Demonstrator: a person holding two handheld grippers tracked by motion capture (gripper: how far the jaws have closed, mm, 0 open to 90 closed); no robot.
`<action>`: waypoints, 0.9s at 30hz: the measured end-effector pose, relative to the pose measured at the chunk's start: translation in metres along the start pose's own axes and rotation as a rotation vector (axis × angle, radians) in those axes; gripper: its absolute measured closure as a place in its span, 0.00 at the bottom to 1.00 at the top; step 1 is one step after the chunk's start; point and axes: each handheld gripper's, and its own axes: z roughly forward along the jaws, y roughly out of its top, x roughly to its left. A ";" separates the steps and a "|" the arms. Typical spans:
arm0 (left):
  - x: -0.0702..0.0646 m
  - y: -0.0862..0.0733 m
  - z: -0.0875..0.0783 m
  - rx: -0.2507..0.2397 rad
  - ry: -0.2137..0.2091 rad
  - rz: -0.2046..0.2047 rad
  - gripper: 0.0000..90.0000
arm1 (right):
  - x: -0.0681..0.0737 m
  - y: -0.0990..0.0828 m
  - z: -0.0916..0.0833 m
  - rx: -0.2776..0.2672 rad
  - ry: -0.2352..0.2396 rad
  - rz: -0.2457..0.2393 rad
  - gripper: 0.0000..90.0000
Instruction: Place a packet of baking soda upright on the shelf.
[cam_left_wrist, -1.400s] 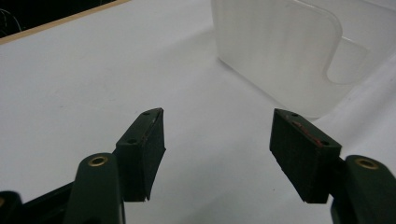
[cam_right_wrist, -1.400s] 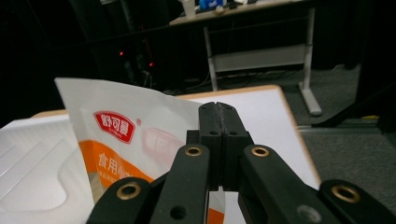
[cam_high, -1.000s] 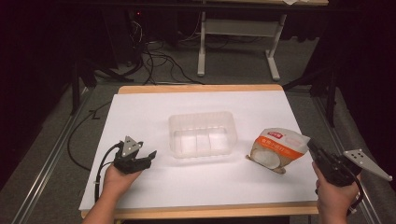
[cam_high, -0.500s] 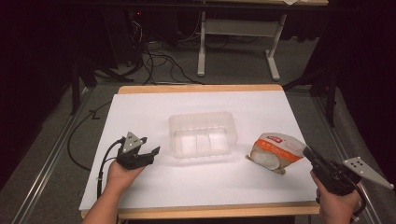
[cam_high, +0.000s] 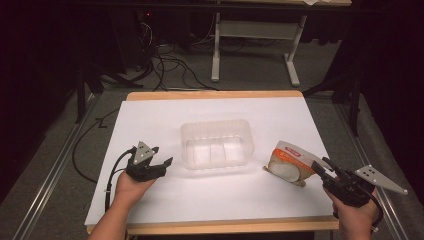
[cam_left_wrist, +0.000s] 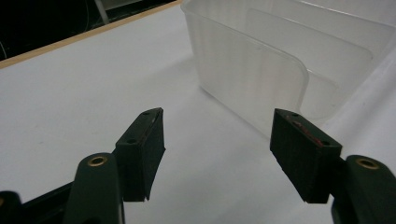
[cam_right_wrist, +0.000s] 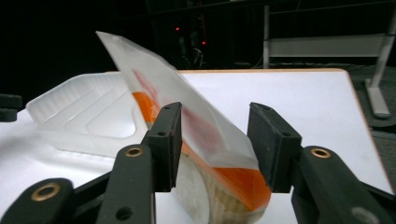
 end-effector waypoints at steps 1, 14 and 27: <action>0.001 -0.001 -0.001 0.001 0.001 0.002 0.40 | 0.000 0.000 0.001 0.001 0.007 -0.002 0.59; 0.004 -0.009 -0.013 0.007 0.034 -0.023 0.40 | -0.001 0.005 0.014 0.009 0.057 -0.023 0.51; 0.005 -0.009 -0.012 0.001 0.029 -0.028 0.40 | 0.004 0.005 0.018 0.031 0.091 -0.064 0.37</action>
